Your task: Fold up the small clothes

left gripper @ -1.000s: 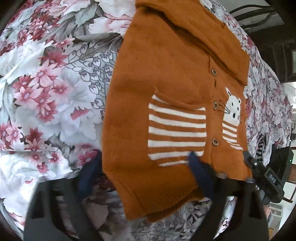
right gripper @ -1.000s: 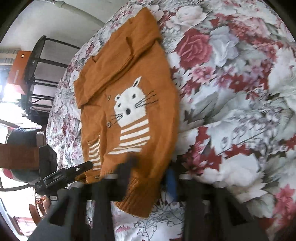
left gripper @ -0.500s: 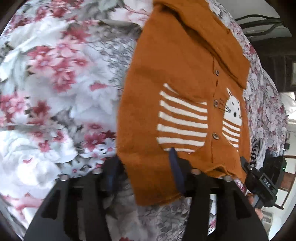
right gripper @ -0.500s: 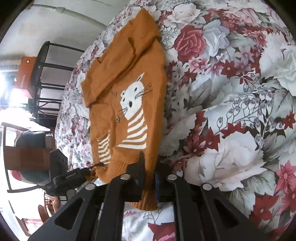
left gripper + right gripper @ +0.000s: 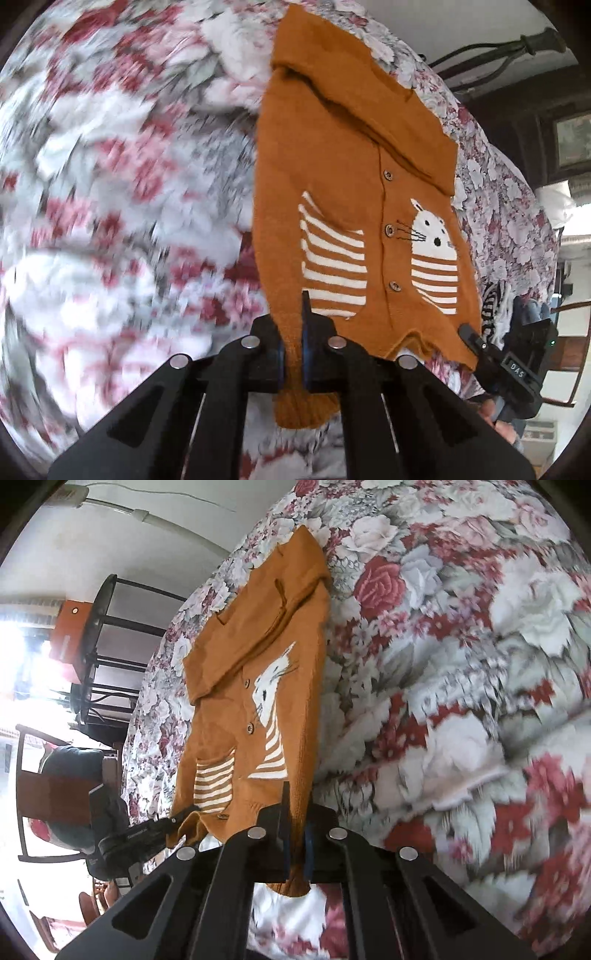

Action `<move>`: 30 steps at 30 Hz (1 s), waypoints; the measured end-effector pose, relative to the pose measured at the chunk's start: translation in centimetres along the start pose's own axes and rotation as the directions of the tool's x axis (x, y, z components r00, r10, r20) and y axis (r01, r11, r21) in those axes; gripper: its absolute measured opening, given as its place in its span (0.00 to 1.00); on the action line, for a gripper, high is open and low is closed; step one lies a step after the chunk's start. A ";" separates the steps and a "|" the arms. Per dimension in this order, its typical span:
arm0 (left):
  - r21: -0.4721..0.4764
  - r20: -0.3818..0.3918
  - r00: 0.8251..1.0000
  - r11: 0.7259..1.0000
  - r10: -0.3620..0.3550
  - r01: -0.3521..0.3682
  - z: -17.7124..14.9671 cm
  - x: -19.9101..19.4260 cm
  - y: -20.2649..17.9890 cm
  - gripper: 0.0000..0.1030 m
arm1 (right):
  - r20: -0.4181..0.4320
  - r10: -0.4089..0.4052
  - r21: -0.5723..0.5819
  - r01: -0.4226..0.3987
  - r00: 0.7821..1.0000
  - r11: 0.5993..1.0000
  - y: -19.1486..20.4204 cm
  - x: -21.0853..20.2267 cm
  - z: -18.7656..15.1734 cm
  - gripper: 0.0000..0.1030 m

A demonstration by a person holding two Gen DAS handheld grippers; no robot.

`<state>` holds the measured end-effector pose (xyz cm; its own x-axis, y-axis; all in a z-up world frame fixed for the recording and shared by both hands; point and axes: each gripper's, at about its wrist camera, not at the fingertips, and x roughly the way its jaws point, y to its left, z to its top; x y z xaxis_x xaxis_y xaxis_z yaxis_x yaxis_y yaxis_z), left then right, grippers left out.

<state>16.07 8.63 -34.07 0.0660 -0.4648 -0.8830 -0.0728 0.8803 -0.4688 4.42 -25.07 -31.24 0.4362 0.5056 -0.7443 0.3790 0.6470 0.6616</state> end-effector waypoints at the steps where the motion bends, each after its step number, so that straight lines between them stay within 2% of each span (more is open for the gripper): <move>1: -0.009 -0.005 1.000 1.000 0.005 -0.005 -0.4 -0.1 0.3 0.05 | 0.001 0.003 0.006 -0.003 1.000 1.000 -0.1 -0.1 -0.2 0.05; 2: -0.024 -0.009 1.000 1.000 0.010 -0.010 -0.9 -0.2 0.7 0.04 | 0.003 0.012 0.016 -0.012 1.000 1.000 -0.2 -0.4 -0.4 0.05; 6: -0.077 0.015 0.998 0.995 -0.062 0.063 -2.0 -1.6 1.2 0.04 | 0.014 0.078 0.073 -0.079 0.997 0.994 -0.9 -1.9 -1.3 0.05; 9: -0.084 0.041 0.992 0.989 -0.118 0.121 -2.1 -2.7 1.3 0.04 | 0.027 0.129 0.099 -0.131 0.991 0.986 -1.0 -2.7 -1.5 0.05; 11: -0.070 0.043 0.994 0.993 -0.096 0.098 -2.0 -2.6 1.4 0.04 | 0.020 0.121 0.099 -0.123 0.992 0.988 -1.1 -2.6 -1.4 0.05; 16: -0.110 -0.013 0.997 0.991 -0.074 0.072 -1.8 -0.4 1.2 0.05 | -0.036 0.093 0.132 -0.087 0.995 0.987 -2.0 -1.3 -1.5 0.06; 18: -0.124 -0.027 0.997 0.990 -0.070 0.066 -1.7 0.1 1.4 0.10 | -0.040 0.088 0.130 -0.082 0.995 0.988 -2.0 -1.3 -1.7 0.07; 20: -0.125 -0.035 0.996 0.989 -0.078 0.073 -1.6 0.5 1.3 0.19 | -0.043 0.084 0.136 -0.077 0.996 0.988 -2.1 -1.0 -1.7 0.07; 21: -0.119 -0.037 0.997 0.991 -0.072 0.067 -1.6 0.6 1.2 0.19 | -0.040 0.083 0.138 -0.077 0.996 0.987 -2.1 -0.9 -1.7 0.06; 23: -0.099 -0.038 0.998 0.994 -0.050 0.046 -1.5 0.8 0.5 0.14 | -0.023 0.088 0.132 -0.084 0.996 0.988 -1.9 -1.1 -1.8 0.06; 24: -0.092 -0.036 0.998 0.995 -0.050 0.047 -1.5 0.7 0.3 0.07 | -0.009 0.092 0.124 -0.091 0.996 0.988 -1.7 -1.3 -1.7 0.06; 25: -0.092 -0.031 0.997 0.993 -0.071 0.067 -1.4 0.4 0.1 0.05 | 0.000 0.098 0.118 -0.097 0.995 0.988 -1.5 -1.6 -1.5 0.05; 30: -0.051 0.024 0.992 0.991 -0.126 0.127 0.8 -1.6 -1.6 0.04 | 0.038 0.162 0.096 -0.165 0.986 0.982 0.1 -2.6 0.3 0.05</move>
<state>16.86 8.08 -31.87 0.0987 -0.5695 -0.8160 -0.1143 0.8081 -0.5778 3.56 -26.48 -29.16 0.5223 0.5820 -0.6233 0.3781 0.4970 0.7810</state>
